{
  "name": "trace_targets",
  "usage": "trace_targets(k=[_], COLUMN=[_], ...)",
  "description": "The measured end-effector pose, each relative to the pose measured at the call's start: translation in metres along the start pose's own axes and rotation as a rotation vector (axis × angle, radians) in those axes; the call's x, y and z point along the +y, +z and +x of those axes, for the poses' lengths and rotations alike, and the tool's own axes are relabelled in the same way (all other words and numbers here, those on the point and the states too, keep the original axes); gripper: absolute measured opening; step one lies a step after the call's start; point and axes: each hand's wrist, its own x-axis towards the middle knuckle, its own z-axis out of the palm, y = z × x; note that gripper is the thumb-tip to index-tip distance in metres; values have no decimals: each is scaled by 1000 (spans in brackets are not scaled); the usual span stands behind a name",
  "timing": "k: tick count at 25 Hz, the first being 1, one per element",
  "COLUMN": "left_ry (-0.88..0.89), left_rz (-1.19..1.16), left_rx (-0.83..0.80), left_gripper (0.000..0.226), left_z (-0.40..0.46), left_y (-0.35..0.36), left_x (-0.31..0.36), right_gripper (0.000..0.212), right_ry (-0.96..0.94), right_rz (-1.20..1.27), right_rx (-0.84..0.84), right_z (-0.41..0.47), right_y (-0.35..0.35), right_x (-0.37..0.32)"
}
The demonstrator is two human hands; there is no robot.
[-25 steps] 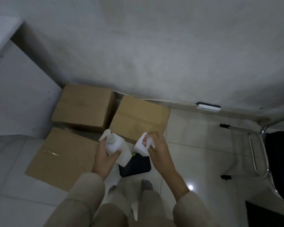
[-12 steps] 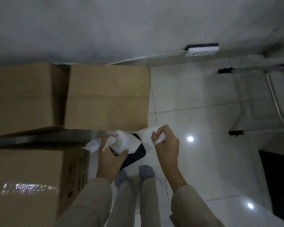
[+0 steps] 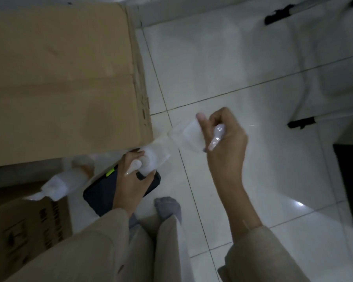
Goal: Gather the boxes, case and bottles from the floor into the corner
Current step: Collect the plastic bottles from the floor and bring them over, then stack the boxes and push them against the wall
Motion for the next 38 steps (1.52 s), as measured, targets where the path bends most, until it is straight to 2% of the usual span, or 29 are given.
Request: trace_targets(k=[3,6,10,13,15,17,19,22,25,29,34,38], left_ry=[168,187,101,34,-16,-170,-309,-319,-302,-269,-214,-243], left_rz=[117,193,128,71,92,194,280,382,371,238,-69,-233], left_rx=[1,-36,-20,-23,-130,-285,-393,-423,-358,-231,187,453], left_gripper=[50,51,46,55,72,84,86,78,67,44,24,10], left_z=[23,33,31,33,34,35,34,28,16,-7,-59,-120], left_y=[25,47,61,56,44,27,12,-6,-29,-80,-171,-243], left_x=[-12,-22,-28,-25,-28,-27,-25,-14,0,23,53,32], right_gripper=[24,24,14,26,41,54,56,59,64,55,51,43], right_ry=[174,150,70,143,156,197,271,299,290,157,-23,-86], right_rz=[147,145,-155,-196,-190,-210,-210,-275,-334,-249,-238,-245], right_rx=[-138,-204,-333,-444,-535,-593,-596,-499,-413,-499,-663,-818], right_z=[-6,-1,4,1,-2,-3,-4,-11,-26,-58,-114,-170], right_y=[18,37,56,57,53,50,51,57,64,82,116,141], right_x=[56,92,124,132,128,117,103,72,33,-31,-108,-151])
